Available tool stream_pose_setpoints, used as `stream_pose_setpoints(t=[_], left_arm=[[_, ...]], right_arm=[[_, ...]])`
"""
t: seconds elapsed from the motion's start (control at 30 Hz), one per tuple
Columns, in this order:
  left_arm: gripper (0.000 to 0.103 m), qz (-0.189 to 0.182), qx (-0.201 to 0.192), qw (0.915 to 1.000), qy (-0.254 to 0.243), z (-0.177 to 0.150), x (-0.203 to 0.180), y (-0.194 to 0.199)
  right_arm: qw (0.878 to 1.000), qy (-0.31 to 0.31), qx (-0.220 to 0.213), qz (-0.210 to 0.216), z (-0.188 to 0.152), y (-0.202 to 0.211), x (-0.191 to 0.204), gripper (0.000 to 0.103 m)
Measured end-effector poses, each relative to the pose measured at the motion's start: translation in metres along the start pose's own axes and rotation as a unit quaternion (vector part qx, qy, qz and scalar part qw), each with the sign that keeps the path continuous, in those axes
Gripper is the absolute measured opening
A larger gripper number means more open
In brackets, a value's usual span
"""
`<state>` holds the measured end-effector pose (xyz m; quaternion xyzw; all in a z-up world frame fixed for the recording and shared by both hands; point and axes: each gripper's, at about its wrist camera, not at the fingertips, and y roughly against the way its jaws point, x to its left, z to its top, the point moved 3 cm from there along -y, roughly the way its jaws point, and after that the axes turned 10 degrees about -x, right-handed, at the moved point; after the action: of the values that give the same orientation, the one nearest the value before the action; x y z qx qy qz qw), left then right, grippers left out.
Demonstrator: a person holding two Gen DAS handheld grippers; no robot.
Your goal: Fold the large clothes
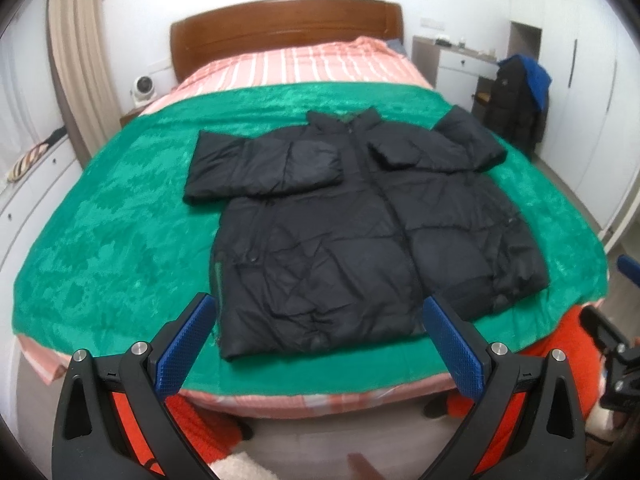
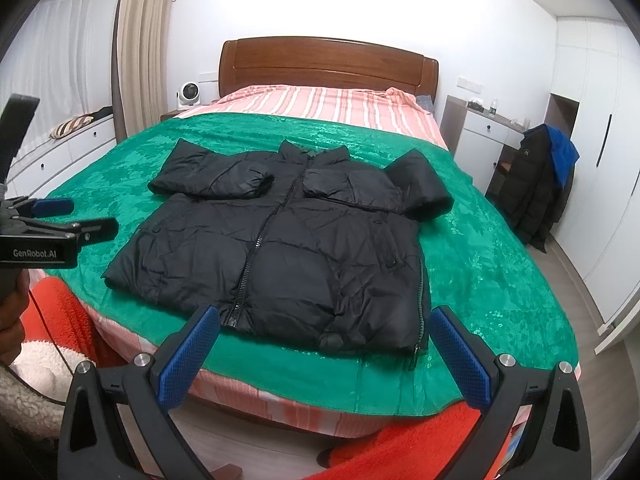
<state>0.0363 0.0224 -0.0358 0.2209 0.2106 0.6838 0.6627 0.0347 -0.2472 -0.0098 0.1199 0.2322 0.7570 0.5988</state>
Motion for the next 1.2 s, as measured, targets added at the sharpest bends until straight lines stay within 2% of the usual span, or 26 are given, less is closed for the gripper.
stream_pose_setpoints(t=[0.27, 0.93, 1.2], left_arm=[[0.103, 0.02, 0.024, 0.9995, -0.001, -0.009, 0.006, -0.01], [0.103, 0.072, 0.044, 0.996, -0.029, -0.017, 0.009, -0.022], [0.103, 0.081, 0.055, 0.9944, -0.04, -0.021, 0.008, -0.027]], right_arm=[[1.0, 0.004, 0.009, 0.003, -0.001, -0.007, 0.002, 0.103], [1.0, 0.008, 0.018, 0.008, -0.005, -0.012, 0.005, 0.103], [1.0, 0.011, 0.021, 0.009, -0.006, -0.013, 0.007, 0.103]])
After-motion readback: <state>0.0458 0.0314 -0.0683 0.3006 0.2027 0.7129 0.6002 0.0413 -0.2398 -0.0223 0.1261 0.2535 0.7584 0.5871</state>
